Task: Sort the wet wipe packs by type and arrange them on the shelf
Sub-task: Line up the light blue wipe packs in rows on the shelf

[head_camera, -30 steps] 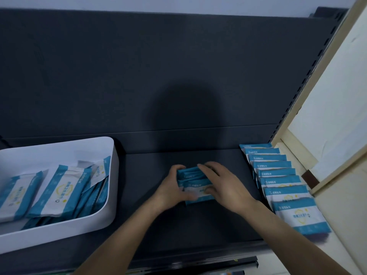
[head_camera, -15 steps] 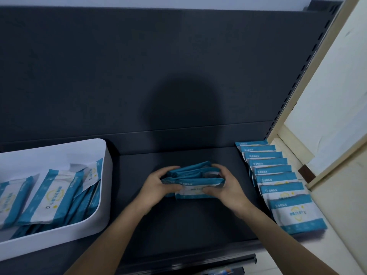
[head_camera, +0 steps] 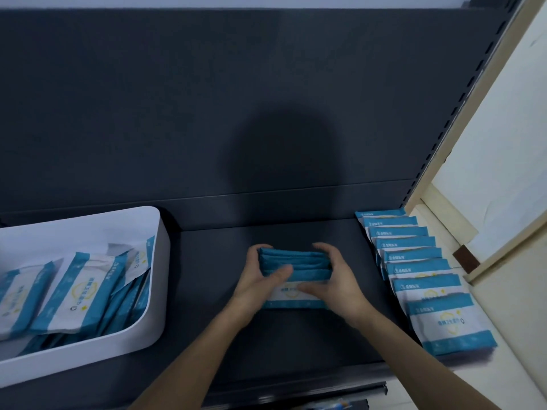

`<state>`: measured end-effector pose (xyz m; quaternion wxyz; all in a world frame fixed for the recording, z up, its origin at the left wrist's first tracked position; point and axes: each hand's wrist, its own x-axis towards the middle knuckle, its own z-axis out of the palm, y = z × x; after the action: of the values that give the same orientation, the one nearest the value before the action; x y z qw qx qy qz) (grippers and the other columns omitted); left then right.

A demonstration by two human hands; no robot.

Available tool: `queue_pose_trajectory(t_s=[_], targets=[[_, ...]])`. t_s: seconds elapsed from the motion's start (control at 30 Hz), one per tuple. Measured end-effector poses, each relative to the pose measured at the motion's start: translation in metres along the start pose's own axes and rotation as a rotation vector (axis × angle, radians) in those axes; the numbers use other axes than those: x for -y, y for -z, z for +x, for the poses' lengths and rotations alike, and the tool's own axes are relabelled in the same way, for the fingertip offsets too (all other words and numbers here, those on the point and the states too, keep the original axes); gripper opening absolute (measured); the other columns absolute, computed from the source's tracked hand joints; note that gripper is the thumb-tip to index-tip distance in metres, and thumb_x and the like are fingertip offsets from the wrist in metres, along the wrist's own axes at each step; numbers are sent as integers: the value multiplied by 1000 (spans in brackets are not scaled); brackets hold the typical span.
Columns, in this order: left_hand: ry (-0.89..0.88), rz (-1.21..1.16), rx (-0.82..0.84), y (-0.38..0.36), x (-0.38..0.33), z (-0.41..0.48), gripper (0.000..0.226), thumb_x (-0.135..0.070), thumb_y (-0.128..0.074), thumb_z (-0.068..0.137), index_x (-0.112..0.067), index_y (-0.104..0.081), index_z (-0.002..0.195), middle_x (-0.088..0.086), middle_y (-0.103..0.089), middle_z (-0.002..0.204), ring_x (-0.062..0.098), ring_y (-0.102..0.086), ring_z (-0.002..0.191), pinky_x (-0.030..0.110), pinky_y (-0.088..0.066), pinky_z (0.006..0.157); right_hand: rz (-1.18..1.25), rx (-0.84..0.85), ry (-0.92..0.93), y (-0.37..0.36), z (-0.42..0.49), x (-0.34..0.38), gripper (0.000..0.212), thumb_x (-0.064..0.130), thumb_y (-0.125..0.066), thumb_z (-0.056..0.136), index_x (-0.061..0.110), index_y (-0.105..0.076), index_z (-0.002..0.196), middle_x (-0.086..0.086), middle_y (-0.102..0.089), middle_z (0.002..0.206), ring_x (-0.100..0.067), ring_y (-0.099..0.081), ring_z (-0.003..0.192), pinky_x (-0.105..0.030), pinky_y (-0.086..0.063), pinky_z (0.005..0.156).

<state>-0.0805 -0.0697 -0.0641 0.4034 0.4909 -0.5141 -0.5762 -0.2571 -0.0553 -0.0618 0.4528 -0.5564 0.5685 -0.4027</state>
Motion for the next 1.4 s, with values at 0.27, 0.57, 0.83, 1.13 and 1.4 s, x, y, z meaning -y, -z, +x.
queue_pose_trajectory(t_s=[0.27,0.57,0.83,1.13,1.4], targets=[[-92,362,42,2,-4,18,78,-14,-81,75,-27,-28,130,-10,-49,115,0,-53,104,7,-47,79,-170,-44,72,11,11,1,56,10,-81,73,24,-47,115,9,-58,106,1,-57,97,-11,-49,83],[-47,350,-64,-19,-10,53,70,-13,-82,73,-21,-38,127,-13,-57,110,-3,-58,94,10,-49,72,-332,-66,4,45,51,15,81,10,-76,78,21,-31,143,5,-50,117,-6,-50,104,-12,-40,79],[19,296,-57,-54,-19,113,59,-9,-79,75,-15,-44,122,-4,-62,113,6,-60,98,24,-51,85,-469,-76,-18,88,103,15,75,13,-77,78,14,-37,141,-8,-55,132,-20,-52,119,-17,-38,88],[10,243,56,-62,-19,132,34,-13,-76,80,-19,-59,108,-1,-68,105,13,-65,98,32,-55,88,-734,94,27,106,117,12,78,30,-78,77,11,-39,142,-13,-41,140,-23,-41,128,-17,-29,98],[14,300,15,-63,-11,124,42,-5,-67,85,-25,-48,117,-8,-63,107,3,-61,96,19,-51,79,-1126,273,136,91,109,9,90,60,-52,87,10,-14,151,-9,-5,160,-22,4,147,-35,-9,121]])
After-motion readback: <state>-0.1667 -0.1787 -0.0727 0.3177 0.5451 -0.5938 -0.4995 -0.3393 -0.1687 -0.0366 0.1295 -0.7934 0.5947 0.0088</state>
